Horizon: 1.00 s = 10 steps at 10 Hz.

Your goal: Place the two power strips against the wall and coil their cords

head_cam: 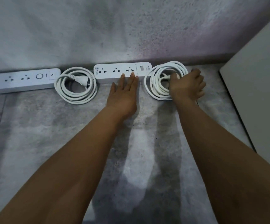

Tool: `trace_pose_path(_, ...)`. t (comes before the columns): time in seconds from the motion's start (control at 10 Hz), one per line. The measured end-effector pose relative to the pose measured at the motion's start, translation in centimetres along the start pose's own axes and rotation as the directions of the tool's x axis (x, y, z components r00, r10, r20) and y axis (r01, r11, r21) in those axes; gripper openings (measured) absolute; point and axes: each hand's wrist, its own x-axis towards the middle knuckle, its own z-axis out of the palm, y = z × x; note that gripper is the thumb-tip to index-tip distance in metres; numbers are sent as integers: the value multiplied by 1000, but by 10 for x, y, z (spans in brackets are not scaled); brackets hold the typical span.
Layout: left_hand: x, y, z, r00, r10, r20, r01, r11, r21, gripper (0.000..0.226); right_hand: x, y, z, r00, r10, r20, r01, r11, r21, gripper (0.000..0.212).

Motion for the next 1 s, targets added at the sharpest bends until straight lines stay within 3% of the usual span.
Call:
trace_pose_path(0.1, 1, 1, -1, 1000, -8, 7, 8, 1000, -1, 84, -23, 4, 6, 918, -349, -190, 322, 933, -157, 77)
trace_pose_path(0.2, 0, 1, -3, 1000, -11, 7, 11, 1000, 7, 83, -40, 7, 18, 831, -549, -86, 510, 816, -272, 92)
trace_pose_path(0.3, -2, 2, -5, 1000, -13, 10, 13, 1000, 12, 81, -47, 9, 26, 834, -545, 82, 539, 774, -333, 99)
trace_pose_path(0.6, -3, -1, -7, 1000, 4, 18, -5, 998, 62, 77, -19, 18, 6, 841, -472, 266, 537, 788, -301, 96)
trace_pose_path(0.7, -4, -2, -5, 1000, 7, -9, -6, 998, 61, 75, -24, 23, 1, 809, -503, 305, 584, 752, -307, 97)
trace_pose_path(0.9, -10, -12, -9, 994, 67, -90, -58, 992, 109, 66, -40, 35, -1, 750, -653, 103, 657, 721, -218, 76)
trace_pose_path(1.0, -8, -14, -18, 980, 84, -181, -61, 990, 129, 64, -45, 29, -4, 691, -719, 73, 718, 672, -183, 71)
